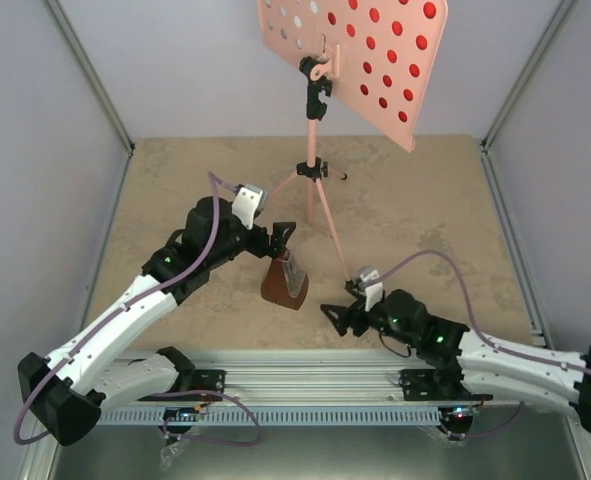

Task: Pack up the instrument practice props

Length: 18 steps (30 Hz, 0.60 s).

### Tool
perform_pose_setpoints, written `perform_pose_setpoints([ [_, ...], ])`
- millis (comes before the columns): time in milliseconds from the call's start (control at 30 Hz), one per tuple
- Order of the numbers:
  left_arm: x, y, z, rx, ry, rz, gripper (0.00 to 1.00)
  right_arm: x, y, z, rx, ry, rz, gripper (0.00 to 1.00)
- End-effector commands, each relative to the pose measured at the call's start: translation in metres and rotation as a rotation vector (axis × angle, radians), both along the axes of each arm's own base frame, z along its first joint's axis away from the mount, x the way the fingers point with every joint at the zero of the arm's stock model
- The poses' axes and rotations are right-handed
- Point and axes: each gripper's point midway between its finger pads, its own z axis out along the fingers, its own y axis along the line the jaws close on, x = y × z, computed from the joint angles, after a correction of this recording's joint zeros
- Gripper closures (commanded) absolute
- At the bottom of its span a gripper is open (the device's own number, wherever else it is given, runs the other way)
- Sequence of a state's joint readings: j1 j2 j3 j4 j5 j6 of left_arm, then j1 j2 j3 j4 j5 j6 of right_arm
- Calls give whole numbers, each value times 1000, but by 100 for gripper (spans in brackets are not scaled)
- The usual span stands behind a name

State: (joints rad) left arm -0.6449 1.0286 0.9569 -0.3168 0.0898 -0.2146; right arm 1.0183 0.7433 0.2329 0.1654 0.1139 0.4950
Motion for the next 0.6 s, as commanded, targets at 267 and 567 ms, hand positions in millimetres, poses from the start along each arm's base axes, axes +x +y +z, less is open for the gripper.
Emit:
perform_pose_setpoints([
  [267, 8, 19, -15, 102, -129, 52, 1, -8, 67, -33, -36, 59, 25, 6],
  [567, 10, 19, -24, 124, -109, 58, 1, 12, 91, -63, -114, 91, -55, 7],
])
